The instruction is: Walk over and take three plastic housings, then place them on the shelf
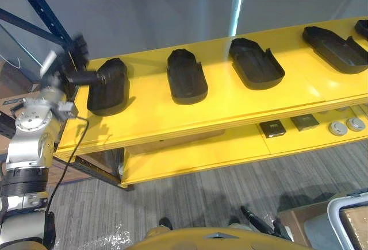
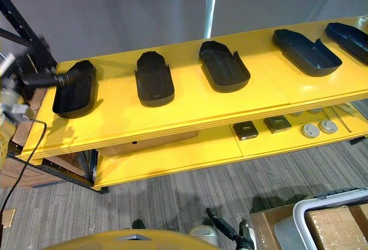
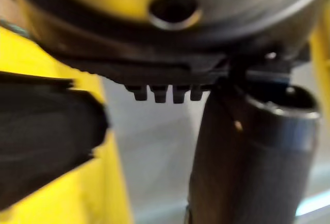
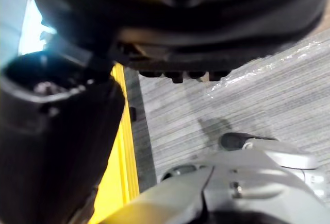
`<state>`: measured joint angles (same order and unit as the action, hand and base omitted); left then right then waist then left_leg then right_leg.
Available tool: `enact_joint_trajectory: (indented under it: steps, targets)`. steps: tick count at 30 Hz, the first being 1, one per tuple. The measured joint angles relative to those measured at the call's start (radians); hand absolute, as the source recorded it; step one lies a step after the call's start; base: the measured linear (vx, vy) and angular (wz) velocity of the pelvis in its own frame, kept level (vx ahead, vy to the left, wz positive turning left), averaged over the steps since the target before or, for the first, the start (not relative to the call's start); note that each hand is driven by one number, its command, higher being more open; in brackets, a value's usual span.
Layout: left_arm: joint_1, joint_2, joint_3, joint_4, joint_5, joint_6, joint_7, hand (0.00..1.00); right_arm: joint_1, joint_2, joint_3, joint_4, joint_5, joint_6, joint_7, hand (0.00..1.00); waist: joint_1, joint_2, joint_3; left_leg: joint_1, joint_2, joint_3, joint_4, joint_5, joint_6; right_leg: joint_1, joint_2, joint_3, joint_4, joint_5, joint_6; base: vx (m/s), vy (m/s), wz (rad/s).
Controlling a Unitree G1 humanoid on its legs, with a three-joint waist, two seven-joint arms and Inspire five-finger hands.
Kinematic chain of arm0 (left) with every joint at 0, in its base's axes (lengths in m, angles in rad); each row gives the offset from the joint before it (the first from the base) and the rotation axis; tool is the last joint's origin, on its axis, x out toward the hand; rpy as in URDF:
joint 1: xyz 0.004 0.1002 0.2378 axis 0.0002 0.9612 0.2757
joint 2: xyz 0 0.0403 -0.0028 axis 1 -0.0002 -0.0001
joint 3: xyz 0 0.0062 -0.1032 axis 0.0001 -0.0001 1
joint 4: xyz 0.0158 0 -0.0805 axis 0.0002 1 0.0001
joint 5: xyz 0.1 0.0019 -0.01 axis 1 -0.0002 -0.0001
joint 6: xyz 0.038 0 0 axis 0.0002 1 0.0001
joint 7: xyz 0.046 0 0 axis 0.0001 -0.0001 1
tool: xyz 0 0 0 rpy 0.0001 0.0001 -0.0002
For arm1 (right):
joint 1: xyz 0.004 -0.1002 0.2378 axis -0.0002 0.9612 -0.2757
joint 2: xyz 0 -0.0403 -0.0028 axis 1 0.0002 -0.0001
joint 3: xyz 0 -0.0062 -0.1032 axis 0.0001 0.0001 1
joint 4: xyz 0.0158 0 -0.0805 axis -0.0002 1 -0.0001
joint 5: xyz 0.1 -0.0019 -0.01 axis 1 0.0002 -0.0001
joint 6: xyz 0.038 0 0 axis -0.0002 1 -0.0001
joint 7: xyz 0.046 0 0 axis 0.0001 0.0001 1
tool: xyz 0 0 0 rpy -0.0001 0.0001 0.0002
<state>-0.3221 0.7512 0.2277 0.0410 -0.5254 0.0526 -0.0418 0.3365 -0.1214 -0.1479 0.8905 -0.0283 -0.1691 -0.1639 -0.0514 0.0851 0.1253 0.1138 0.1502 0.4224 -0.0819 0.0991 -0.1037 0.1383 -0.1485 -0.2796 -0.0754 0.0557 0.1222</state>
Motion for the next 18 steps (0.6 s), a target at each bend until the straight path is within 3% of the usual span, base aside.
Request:
enact_joint_trajectory:
  steps: [4,7,9,10,12,15,18]
  targets:
    - [-0.054,-0.073,0.045,-0.228,-0.041,-0.206,0.027,1.00,-0.003,0.000,-0.001,0.001,-0.001,-0.015,0.000,1.00,-0.008,0.000,-0.001,0.005,0.001,0.014,0.000,-0.003,0.001,-0.005,0.000,0.014,0.001,0.000,0.000,0.00,0.000,-0.10]
    - [-0.034,-0.190,0.040,-0.383,-0.073,-0.250,-0.092,1.00,-0.003,0.000,-0.001,0.002,-0.002,-0.015,0.000,1.00,-0.009,0.000,-0.001,0.017,0.002,0.020,0.000,-0.006,-0.002,0.002,0.001,0.018,0.001,-0.002,-0.002,0.00,-0.002,-0.07]
    - [0.083,-0.281,-0.009,-0.484,-0.116,-0.195,-0.285,1.00,-0.004,0.000,-0.001,0.000,-0.004,-0.013,-0.002,1.00,-0.010,0.001,-0.006,0.018,0.003,0.021,0.000,-0.008,-0.001,0.003,0.003,0.019,0.001,-0.002,-0.003,0.00,0.000,0.00]
    - [0.121,-0.298,-0.037,-0.500,-0.122,-0.174,-0.334,1.00,-0.005,0.000,-0.001,0.001,-0.004,-0.013,-0.003,1.00,-0.010,-0.003,-0.006,0.018,0.004,0.021,-0.001,-0.008,-0.002,0.003,0.003,0.019,0.000,-0.003,-0.004,0.00,0.000,0.00]
    - [0.269,-0.347,-0.187,-0.480,-0.135,-0.062,-0.494,1.00,-0.009,0.000,-0.001,0.002,-0.004,-0.011,-0.017,1.00,-0.008,-0.008,-0.011,0.018,0.004,0.021,-0.002,-0.009,-0.003,0.002,0.003,0.018,0.000,-0.007,-0.008,0.00,0.000,0.00]
    - [0.394,-0.372,-0.309,-0.274,-0.134,0.096,-0.614,1.00,-0.030,0.001,0.000,0.002,0.000,-0.011,-0.041,1.00,-0.011,-0.008,-0.012,0.020,0.004,0.025,-0.004,-0.009,-0.003,0.002,0.004,0.022,0.000,-0.004,-0.004,0.00,-0.002,-0.03]
    - [0.474,-0.372,-0.332,-0.075,-0.131,0.175,-0.655,1.00,-0.041,0.002,0.000,0.002,0.001,-0.011,-0.039,1.00,-0.010,-0.009,-0.012,0.027,0.006,0.034,-0.005,-0.011,-0.006,0.002,0.006,0.031,0.000,-0.003,-0.004,0.01,-0.005,-0.10]
